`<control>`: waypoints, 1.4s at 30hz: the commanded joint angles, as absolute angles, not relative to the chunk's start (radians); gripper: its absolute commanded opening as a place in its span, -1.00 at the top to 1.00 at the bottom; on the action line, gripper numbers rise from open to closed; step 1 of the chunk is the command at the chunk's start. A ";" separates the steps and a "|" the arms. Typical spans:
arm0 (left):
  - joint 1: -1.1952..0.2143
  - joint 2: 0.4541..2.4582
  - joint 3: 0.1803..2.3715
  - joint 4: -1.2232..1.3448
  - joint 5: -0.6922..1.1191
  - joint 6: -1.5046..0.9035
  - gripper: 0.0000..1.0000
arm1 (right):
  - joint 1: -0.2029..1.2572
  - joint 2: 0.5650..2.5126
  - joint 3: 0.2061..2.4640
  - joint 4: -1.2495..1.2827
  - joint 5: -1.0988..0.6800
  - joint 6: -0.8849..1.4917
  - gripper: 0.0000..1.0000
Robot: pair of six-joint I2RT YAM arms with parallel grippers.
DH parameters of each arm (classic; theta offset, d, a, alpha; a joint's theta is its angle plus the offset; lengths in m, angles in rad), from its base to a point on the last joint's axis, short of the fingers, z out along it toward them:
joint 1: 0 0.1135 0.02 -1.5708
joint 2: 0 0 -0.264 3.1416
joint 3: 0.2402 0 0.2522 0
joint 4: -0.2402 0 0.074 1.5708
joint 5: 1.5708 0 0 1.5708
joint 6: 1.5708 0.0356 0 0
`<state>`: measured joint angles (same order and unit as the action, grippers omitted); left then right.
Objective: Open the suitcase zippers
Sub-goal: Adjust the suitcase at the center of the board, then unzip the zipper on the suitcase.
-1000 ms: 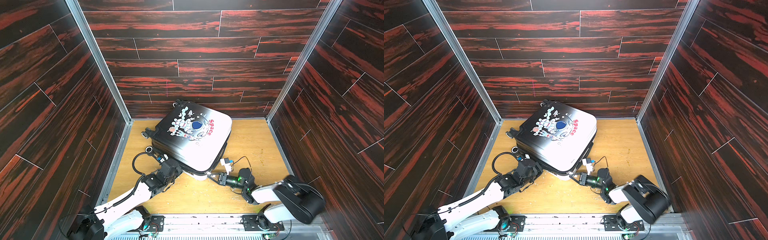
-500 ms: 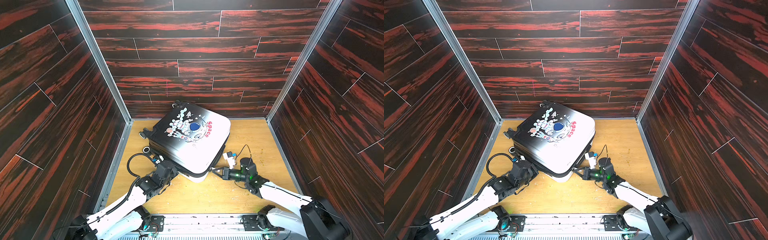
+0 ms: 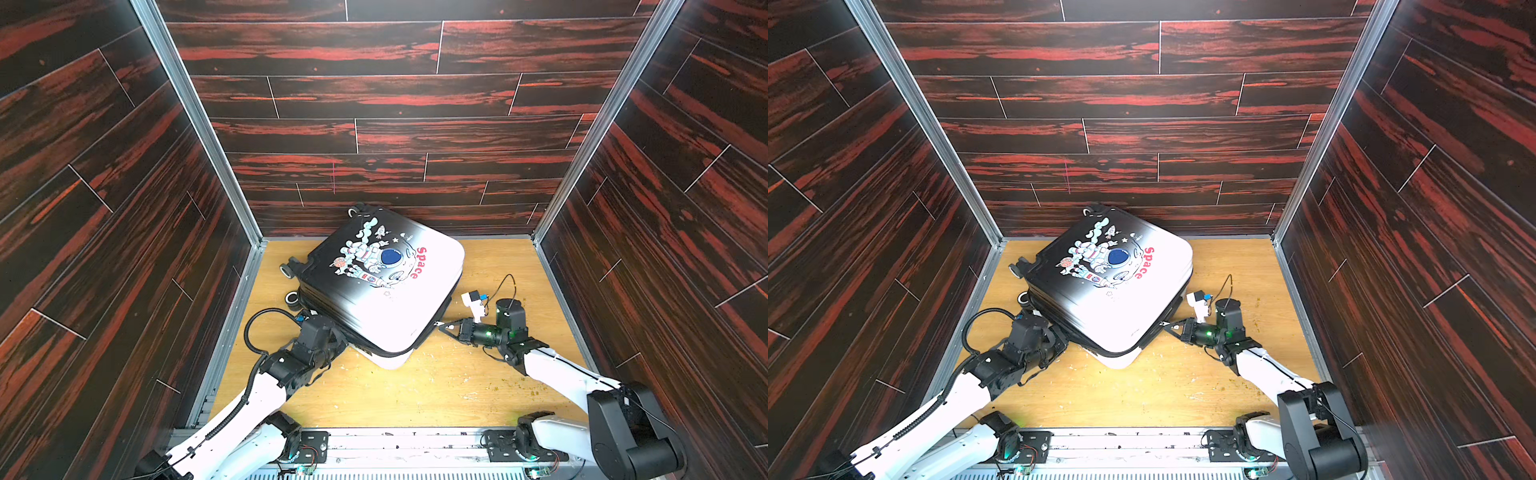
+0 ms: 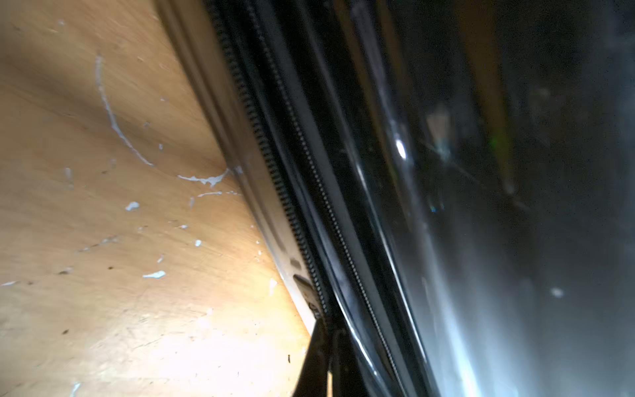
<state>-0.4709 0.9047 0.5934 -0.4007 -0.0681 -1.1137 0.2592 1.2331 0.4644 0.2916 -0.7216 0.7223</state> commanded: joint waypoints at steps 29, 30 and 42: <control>-0.207 1.134 1.117 -0.815 -0.383 -0.874 -0.83 | 0.811 1.043 0.468 0.213 0.015 0.891 1.00; -0.238 1.090 1.086 -0.826 -0.370 -0.883 -0.81 | 0.836 1.074 0.490 0.234 0.018 0.891 1.00; -0.642 0.832 0.767 -0.651 -0.200 -1.241 -0.66 | 0.929 1.157 0.670 0.259 -0.016 0.930 1.00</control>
